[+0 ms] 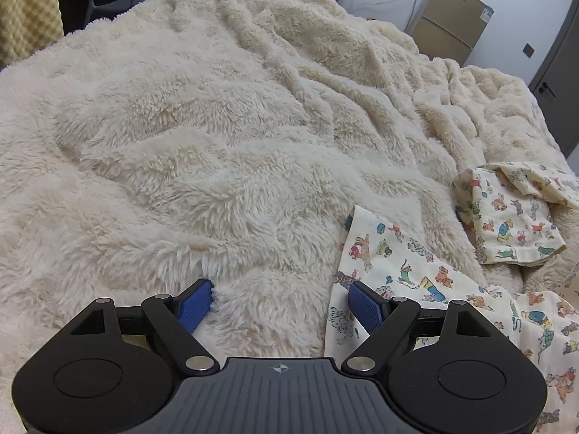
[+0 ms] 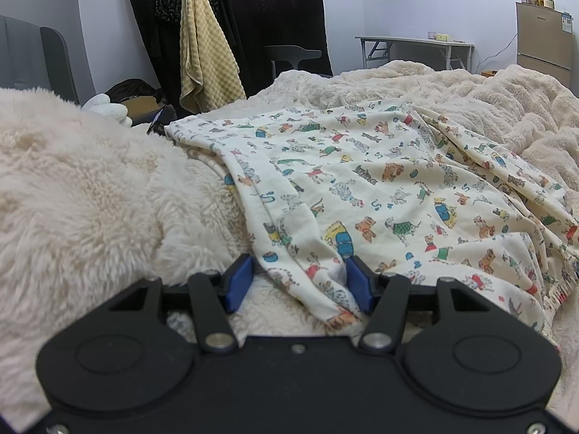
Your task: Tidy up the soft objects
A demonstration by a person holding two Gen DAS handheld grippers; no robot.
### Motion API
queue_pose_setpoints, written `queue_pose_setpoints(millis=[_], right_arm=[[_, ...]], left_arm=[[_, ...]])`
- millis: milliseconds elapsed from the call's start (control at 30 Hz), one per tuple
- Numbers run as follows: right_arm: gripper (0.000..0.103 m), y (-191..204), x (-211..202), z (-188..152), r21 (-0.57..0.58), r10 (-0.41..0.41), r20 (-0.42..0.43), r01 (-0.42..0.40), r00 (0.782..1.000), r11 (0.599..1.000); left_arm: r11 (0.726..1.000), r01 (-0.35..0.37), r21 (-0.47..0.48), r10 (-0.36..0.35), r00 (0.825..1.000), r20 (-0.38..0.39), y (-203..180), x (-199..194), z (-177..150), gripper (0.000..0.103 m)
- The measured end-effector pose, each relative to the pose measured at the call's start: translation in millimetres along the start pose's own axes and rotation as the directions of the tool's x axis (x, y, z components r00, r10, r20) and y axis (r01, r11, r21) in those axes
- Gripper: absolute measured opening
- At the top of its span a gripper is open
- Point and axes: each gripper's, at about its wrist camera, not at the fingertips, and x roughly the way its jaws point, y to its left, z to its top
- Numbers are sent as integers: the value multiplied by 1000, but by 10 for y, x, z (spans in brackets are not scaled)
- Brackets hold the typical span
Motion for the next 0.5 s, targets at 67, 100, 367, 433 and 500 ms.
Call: queue_pose_setpoints(millis=[67,100,367,433,500], right_arm=[[56,-4,5,-1,4,2,0,-2,1000,1000],[56,-9,12,-1,8,5,-1,-4,1000,1000],[57,14,56,24,9,-6,-16,6,1000,1000],[57,6,56,19,12,-3,-15,3,1000,1000],[57,8,57,15,12,-2,-14,2,1000,1000]], left_arm=[[1000,-5,-15,5,1000,25,25,-47,14,78],[1000,-4,-29,5,999,46,56,-89,26,78],[993,1,-121,11,995,99,366,-265,134,77],[991,45,-127,-34,996,88,382,-234,175,76],[984,132,-120,-125,990,67,336,-152,216,75]])
